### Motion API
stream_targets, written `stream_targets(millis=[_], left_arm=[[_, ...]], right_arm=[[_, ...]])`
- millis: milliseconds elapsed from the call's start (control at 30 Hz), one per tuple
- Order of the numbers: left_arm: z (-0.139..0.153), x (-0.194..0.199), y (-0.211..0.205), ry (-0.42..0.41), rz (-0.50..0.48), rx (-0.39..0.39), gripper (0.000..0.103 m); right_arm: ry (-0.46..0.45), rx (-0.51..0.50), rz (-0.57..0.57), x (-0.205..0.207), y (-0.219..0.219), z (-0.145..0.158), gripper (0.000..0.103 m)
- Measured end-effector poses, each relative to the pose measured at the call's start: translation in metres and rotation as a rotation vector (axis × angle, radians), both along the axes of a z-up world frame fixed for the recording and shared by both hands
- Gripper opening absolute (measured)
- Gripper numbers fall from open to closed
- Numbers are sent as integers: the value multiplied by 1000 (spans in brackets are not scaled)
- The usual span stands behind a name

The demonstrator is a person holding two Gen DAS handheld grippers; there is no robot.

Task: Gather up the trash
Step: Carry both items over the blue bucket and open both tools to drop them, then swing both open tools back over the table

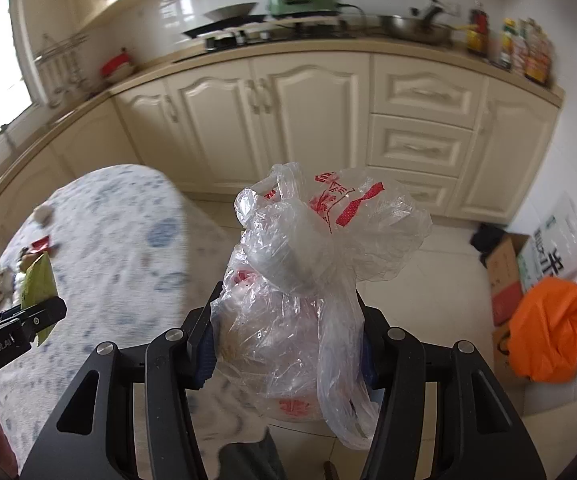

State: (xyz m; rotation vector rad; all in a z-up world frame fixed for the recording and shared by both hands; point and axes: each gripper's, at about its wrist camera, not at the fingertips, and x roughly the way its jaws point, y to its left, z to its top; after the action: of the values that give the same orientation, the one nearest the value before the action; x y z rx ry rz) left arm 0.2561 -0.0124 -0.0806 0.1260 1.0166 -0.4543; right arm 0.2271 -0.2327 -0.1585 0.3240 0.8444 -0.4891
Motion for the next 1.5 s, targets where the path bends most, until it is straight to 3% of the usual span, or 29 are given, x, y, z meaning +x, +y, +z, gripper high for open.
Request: stream_targets(millis=[233, 533, 567, 633, 667, 700, 900, 1067, 1167, 1233, 1333, 1500], left_arm=[[-19, -15, -79, 42, -175, 21, 31], [-45, 1, -160, 74, -289, 53, 34], [-50, 8, -167, 75, -291, 50, 36], [-58, 19, -181, 67, -271, 66, 62], [-63, 21, -188, 60, -268, 73, 82], [-66, 23, -193, 52, -273, 69, 87], [-84, 25, -207, 78, -280, 106, 87], [-82, 27, -204, 82, -248, 111, 87], [-78, 25, -197, 78, -233, 106, 87], [-73, 20, -190, 76, -226, 97, 87], [-68, 19, -179, 75, -211, 79, 88], [-66, 16, -168, 79, -225, 66, 88]], right_arm=[[21, 33, -141, -28, -44, -15, 55], [63, 55, -272, -53, -86, -36, 55], [68, 53, -286, -56, -91, -37, 55], [78, 47, -311, -61, -99, -40, 55], [80, 47, -319, -63, -103, -42, 55], [83, 47, -325, -65, -107, -43, 55], [107, 63, -330, -64, -118, -54, 55], [118, 86, -262, -52, -107, -62, 56], [116, 94, -217, -42, -98, -63, 64], [106, 82, -211, -38, -94, -59, 84], [102, 52, -227, -37, -91, -56, 98], [110, 71, -241, -36, -93, -56, 99]])
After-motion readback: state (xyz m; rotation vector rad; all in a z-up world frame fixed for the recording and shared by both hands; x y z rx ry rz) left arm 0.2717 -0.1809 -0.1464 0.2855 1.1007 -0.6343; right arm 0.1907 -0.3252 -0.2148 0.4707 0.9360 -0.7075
